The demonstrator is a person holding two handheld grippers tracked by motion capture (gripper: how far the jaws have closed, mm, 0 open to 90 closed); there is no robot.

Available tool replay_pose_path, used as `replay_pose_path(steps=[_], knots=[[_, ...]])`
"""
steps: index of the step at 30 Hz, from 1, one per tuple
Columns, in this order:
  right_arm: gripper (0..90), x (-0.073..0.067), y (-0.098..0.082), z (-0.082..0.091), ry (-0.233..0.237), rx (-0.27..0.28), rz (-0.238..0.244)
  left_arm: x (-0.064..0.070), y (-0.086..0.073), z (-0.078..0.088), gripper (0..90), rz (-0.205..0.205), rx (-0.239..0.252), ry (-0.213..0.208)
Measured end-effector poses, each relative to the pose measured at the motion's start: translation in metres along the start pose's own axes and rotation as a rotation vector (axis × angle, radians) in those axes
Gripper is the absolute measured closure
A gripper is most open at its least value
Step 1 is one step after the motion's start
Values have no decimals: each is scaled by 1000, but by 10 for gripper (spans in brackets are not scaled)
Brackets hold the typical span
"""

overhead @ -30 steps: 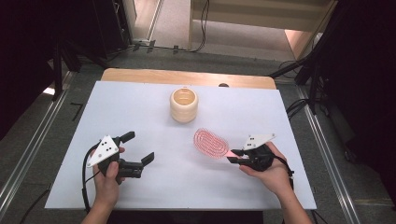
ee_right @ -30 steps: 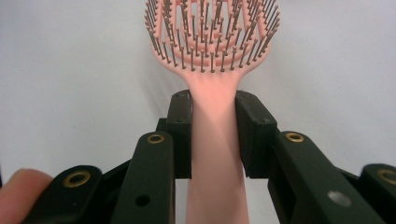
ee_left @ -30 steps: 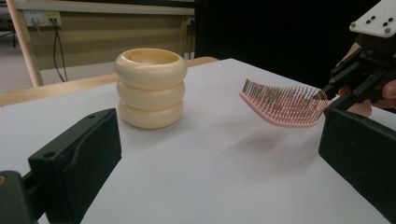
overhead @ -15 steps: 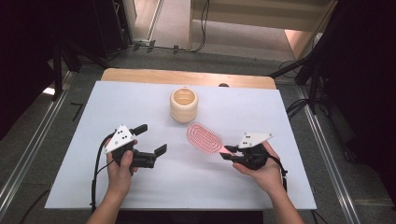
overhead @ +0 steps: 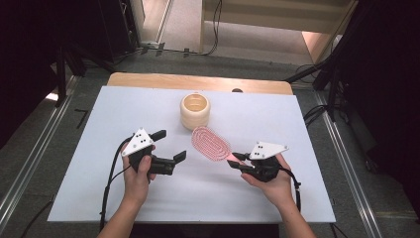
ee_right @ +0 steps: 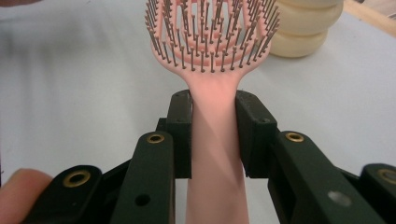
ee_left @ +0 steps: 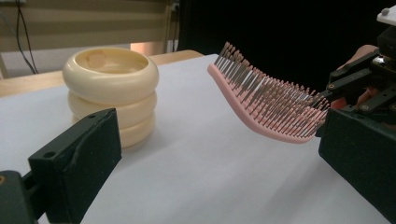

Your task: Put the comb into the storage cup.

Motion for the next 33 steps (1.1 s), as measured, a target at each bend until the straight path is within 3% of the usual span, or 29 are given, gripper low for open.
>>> replay_pose_path(steps=[4,16,19,27,33], knots=[[676,-3,0,-2,9,19,-6,3,-2,-5,0,17,-8,-25],[676,-15,1,-9,15,57,2,16,-2,-18,8,125,12,-136],[676,-17,1,-11,12,68,9,19,-1,-20,100,154,11,-141],[676,-23,3,-14,17,79,20,20,-2,-28,144,239,-31,-147],[676,-27,4,-17,30,81,28,22,-1,-30,180,268,-41,-133]])
Point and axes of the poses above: each handheld gripper's, and its own axes: z roughly backward along the jaws, y roughly out of its top, x roughly to its right, the point moved 1 cm from there along -z, roughly forward along the jaws, and after that the axes turned 4 degrees about -z, right-handed, at the moved point
